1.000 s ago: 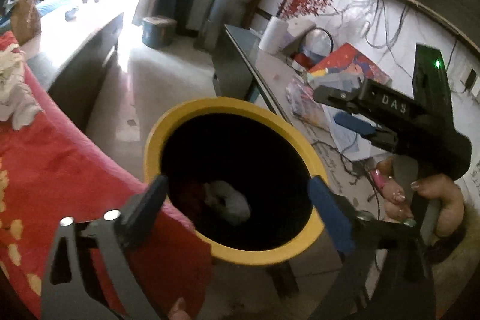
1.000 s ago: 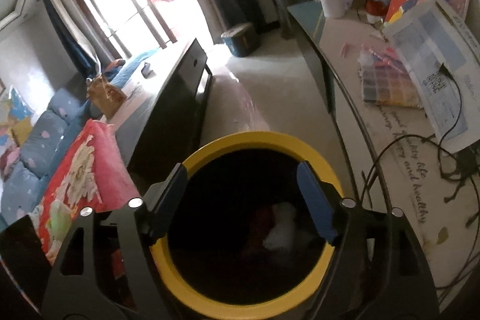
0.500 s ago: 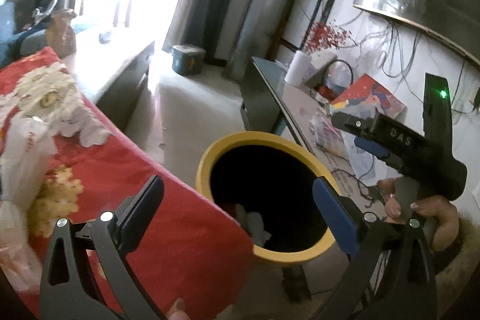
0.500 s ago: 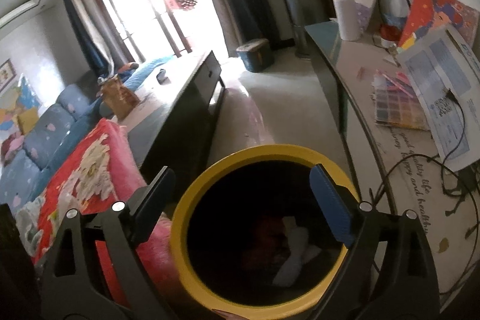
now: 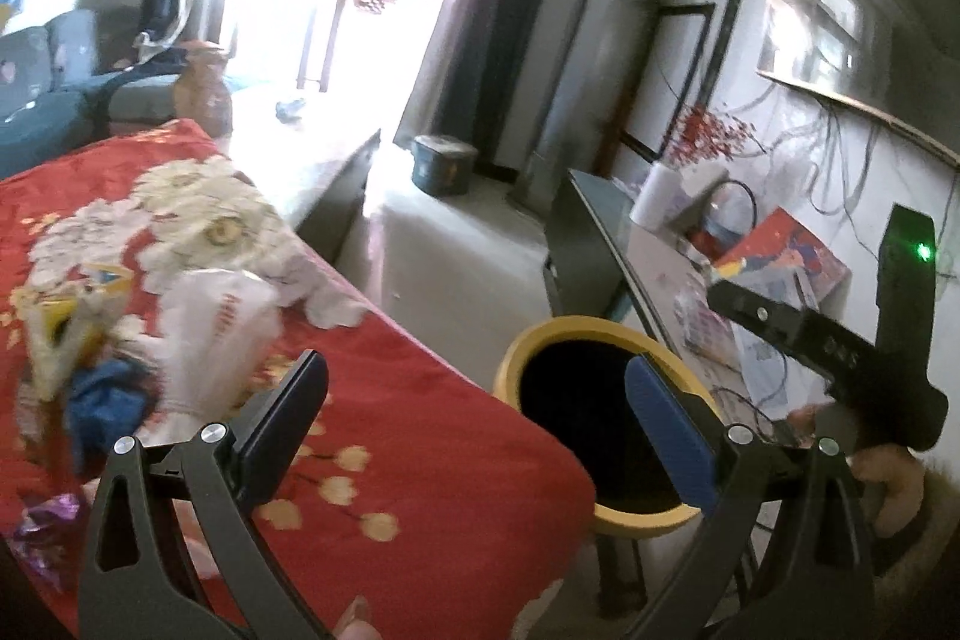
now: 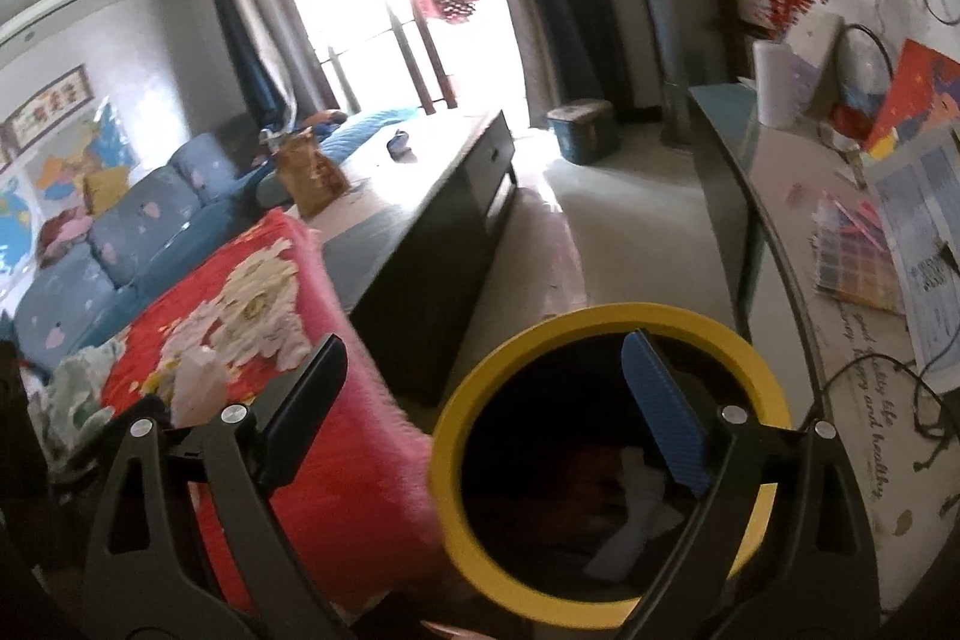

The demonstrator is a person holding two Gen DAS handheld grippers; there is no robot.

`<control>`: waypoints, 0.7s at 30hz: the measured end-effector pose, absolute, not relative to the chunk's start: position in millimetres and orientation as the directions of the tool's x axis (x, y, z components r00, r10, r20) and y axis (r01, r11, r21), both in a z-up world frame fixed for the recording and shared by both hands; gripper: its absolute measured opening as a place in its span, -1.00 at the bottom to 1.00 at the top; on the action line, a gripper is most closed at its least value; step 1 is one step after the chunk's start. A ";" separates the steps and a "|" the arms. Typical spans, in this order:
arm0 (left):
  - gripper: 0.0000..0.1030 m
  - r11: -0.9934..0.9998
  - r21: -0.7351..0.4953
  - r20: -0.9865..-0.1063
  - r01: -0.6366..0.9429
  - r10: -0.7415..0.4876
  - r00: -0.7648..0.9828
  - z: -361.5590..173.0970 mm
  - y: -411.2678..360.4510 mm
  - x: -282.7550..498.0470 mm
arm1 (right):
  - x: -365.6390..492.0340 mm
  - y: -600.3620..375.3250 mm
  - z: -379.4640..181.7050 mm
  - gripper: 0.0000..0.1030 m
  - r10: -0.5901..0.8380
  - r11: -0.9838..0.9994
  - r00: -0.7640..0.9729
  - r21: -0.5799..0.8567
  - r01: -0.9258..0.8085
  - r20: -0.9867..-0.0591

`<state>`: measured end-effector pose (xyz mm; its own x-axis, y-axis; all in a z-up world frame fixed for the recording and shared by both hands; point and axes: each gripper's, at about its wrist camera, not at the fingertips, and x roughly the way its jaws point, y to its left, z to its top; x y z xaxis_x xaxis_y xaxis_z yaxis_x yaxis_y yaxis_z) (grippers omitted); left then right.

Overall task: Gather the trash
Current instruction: 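Move both tools back over the remaining trash on the bedspread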

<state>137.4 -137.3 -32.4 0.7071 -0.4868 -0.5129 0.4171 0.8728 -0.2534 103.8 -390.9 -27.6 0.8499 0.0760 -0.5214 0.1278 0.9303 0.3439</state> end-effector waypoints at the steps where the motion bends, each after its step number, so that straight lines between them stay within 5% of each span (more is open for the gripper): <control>1: 0.87 0.877 -0.255 -0.508 0.408 -0.480 0.715 -30.9 -131.7 136.5 | 103.8 -386.1 -26.2 0.65 0.087 0.933 0.850 0.342 0.112 -0.519; 21: 0.87 0.937 -0.261 -0.464 0.230 -0.331 0.822 -16.0 -45.6 128.3 | 95.8 -298.3 -11.9 0.65 0.262 0.953 0.817 0.270 -0.135 -0.514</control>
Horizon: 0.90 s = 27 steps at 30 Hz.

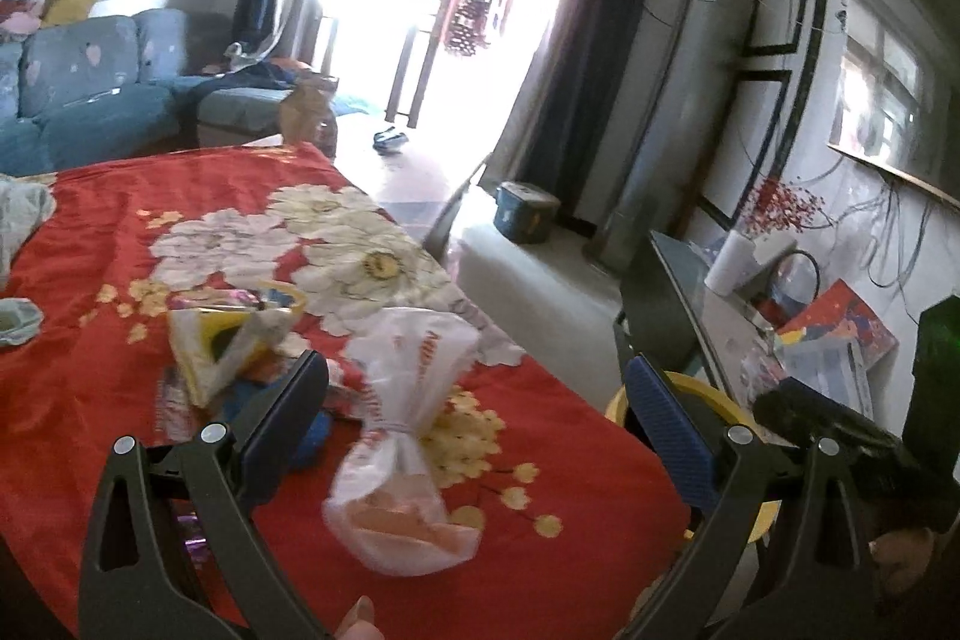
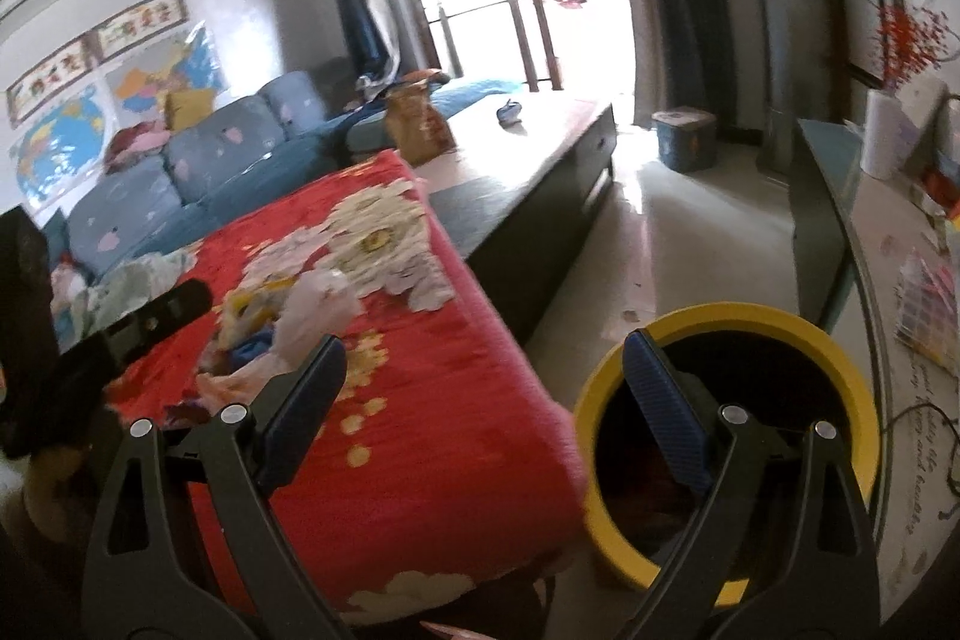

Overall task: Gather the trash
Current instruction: 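Move both tools back over the remaining trash on the bedspread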

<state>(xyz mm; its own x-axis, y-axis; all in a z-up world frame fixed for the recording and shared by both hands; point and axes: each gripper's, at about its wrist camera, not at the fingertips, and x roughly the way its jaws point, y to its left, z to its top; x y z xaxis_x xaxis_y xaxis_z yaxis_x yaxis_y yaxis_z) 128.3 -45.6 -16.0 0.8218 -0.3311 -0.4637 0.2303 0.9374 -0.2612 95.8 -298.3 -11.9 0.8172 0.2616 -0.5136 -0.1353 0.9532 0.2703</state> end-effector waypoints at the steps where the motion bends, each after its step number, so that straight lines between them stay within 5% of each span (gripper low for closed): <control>1: 0.87 0.938 -0.262 -0.463 0.225 -0.327 0.824 -15.7 -42.6 128.5 | 95.3 -294.3 -11.0 0.65 0.270 0.952 0.814 0.267 -0.147 -0.514; 27: 0.87 0.957 -0.291 -0.474 0.006 -0.150 0.868 -18.5 57.4 128.7 | 96.6 -185.8 -10.5 0.65 0.440 0.897 0.690 0.241 -0.371 -0.575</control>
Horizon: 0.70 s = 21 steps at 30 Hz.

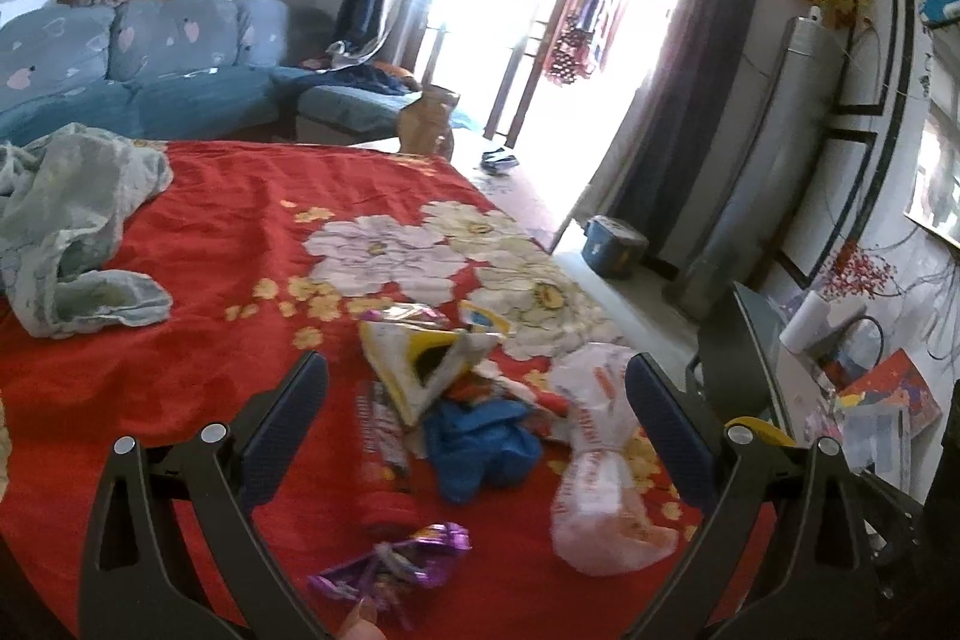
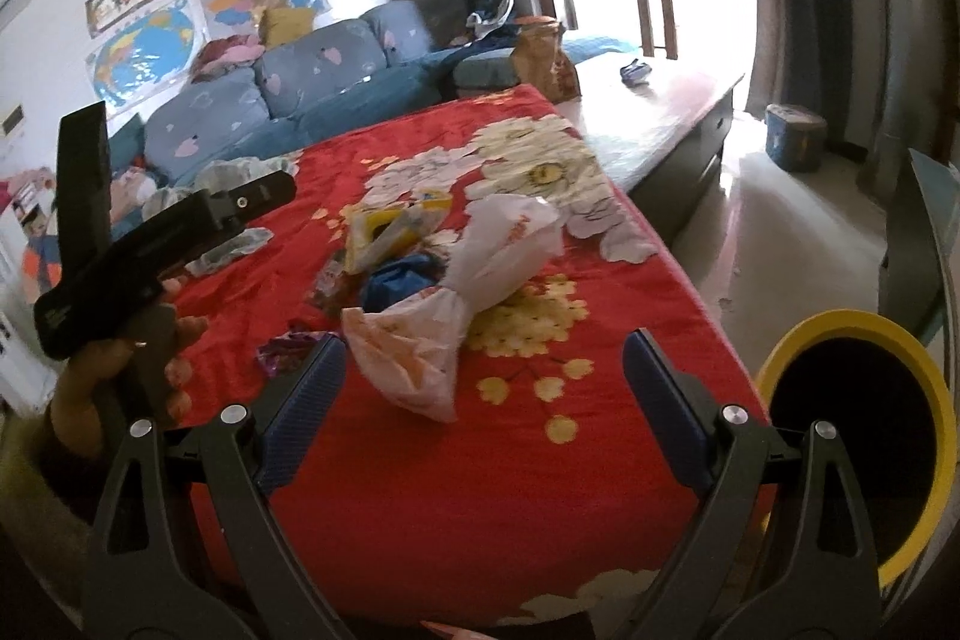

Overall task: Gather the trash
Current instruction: 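Move both tools back over the remaining trash on the bedspread, then grasp the white plastic bag with the right tool while the left tool grasps a yellow wrapper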

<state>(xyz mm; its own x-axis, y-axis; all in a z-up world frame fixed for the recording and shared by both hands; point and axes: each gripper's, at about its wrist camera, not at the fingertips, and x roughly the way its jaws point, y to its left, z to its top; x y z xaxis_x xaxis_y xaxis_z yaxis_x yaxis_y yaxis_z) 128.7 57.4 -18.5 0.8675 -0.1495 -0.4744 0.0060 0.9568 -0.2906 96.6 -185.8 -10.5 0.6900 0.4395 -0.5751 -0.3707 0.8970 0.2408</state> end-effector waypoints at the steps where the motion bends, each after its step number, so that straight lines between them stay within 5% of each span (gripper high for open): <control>1: 0.87 0.957 -0.291 -0.476 0.001 -0.146 0.867 -19.3 61.2 129.1 | 97.6 -181.3 -10.4 0.65 0.443 0.895 0.685 0.241 -0.376 -0.579; 16: 0.85 0.932 -0.361 -0.600 -0.010 -0.224 0.768 -49.9 117.2 174.4 | 120.5 -148.0 -22.6 0.65 0.454 0.888 0.638 0.254 -0.384 -0.622; 21: 0.42 0.906 -0.422 -0.636 0.015 -0.308 0.708 -69.4 119.3 197.6 | 131.9 -138.4 -30.9 0.65 0.454 0.888 0.618 0.270 -0.371 -0.642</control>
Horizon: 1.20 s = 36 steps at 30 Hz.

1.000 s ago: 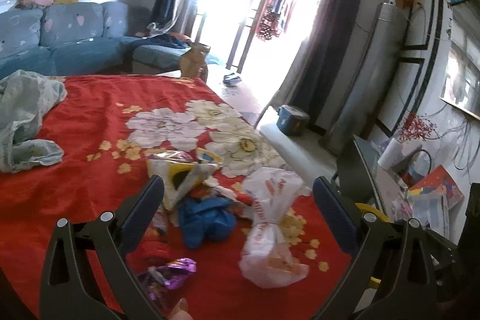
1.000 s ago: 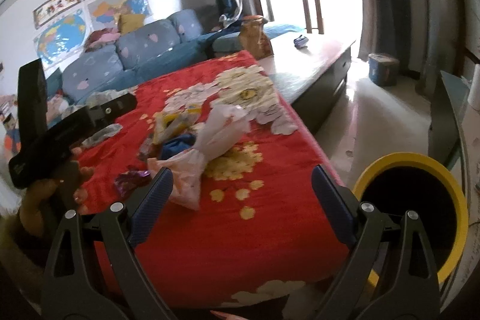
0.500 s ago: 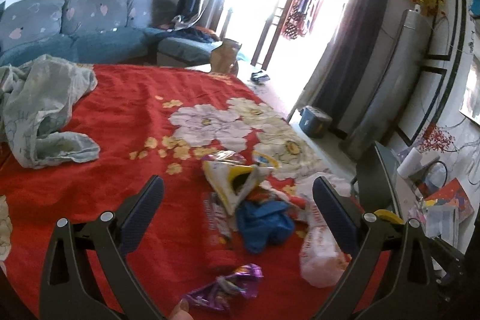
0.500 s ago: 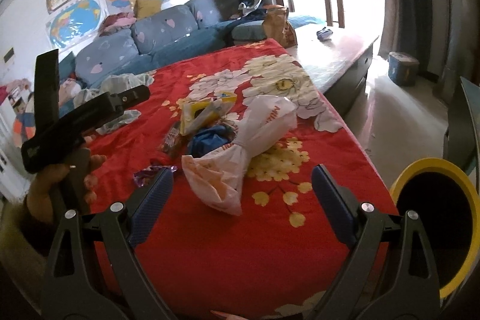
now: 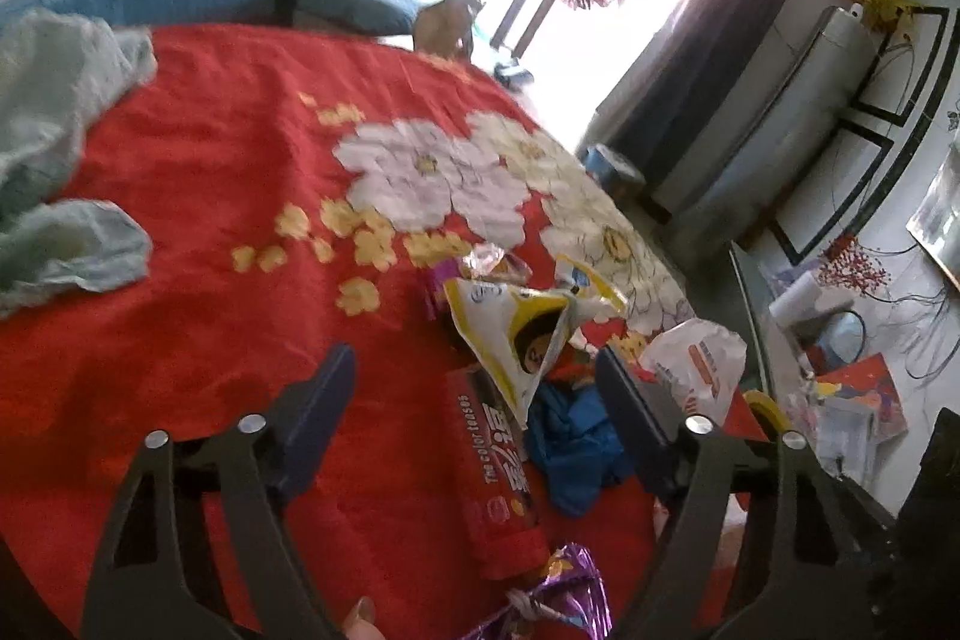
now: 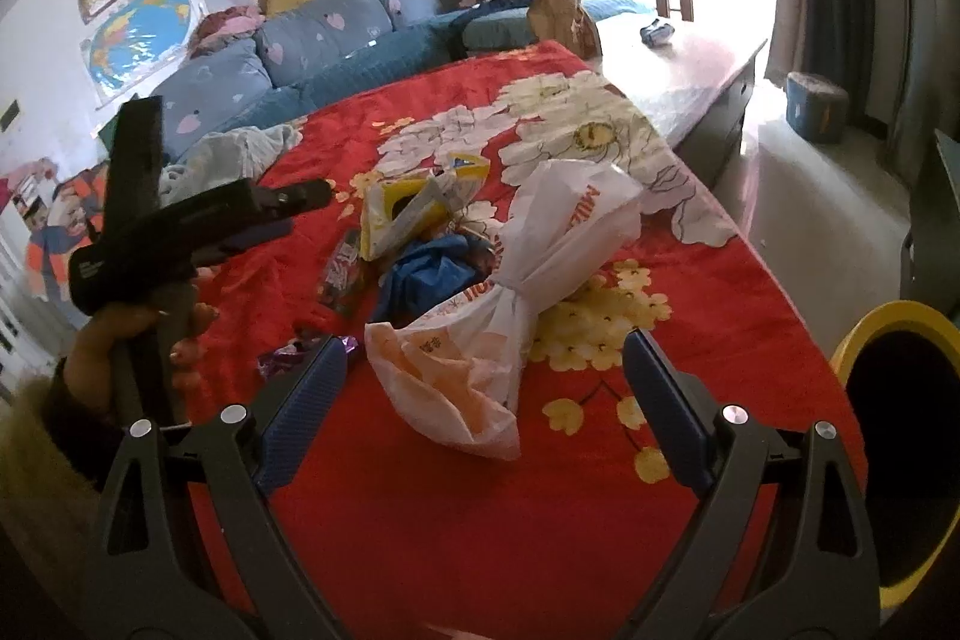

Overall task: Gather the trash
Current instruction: 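Grasp the white plastic bag with the right tool while the left tool grasps a yellow wrapper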

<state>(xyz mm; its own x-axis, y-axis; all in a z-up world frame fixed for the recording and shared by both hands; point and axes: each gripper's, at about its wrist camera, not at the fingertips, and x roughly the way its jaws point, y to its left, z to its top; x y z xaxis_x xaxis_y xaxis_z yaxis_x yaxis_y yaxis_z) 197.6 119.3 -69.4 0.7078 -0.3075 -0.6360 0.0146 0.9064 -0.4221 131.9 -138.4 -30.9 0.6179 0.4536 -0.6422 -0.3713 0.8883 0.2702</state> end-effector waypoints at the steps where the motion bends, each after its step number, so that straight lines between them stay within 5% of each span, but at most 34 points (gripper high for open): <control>1: 0.37 0.903 -0.429 -0.639 0.022 -0.320 0.699 -71.7 117.9 200.5 | 133.2 -136.7 -32.5 0.65 0.451 0.889 0.617 0.268 -0.370 -0.645; 6: 0.09 0.897 -0.440 -0.671 0.035 -0.355 0.651 -84.9 109.5 220.4 | 142.5 -128.6 -41.5 0.63 0.454 0.888 0.592 0.281 -0.365 -0.666; 18: 0.01 0.902 -0.430 -0.717 0.046 -0.372 0.590 -98.2 93.6 252.0 | 155.4 -124.0 -64.6 0.56 0.484 0.872 0.517 0.339 -0.353 -0.706; 23: -0.23 0.897 -0.440 -0.717 0.036 -0.376 0.587 -98.1 91.2 254.0 | 156.3 -124.9 -73.8 0.31 0.511 0.856 0.472 0.378 -0.352 -0.719; 27: -0.45 0.898 -0.437 -0.713 0.048 -0.378 0.590 -93.0 87.4 251.8 | 154.9 -127.2 -77.1 -0.11 0.541 0.838 0.445 0.411 -0.360 -0.714; 35: -0.59 0.894 -0.443 -0.676 0.062 -0.378 0.632 -79.3 84.6 243.0 | 147.2 -137.0 -65.8 -0.24 0.526 0.846 0.481 0.372 -0.382 -0.702; 36: -0.77 0.893 -0.445 -0.669 0.064 -0.379 0.640 -76.8 85.5 240.6 | 145.7 -138.5 -64.9 -0.25 0.524 0.847 0.485 0.370 -0.381 -0.700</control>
<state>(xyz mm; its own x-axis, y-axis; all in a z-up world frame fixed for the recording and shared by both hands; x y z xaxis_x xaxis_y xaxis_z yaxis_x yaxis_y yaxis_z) 240.6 85.5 -76.8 0.6401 -0.3785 -0.6685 0.0635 0.8933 -0.4449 145.7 -138.5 -64.9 0.4851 0.5236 -0.7003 -0.3810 0.8474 0.3697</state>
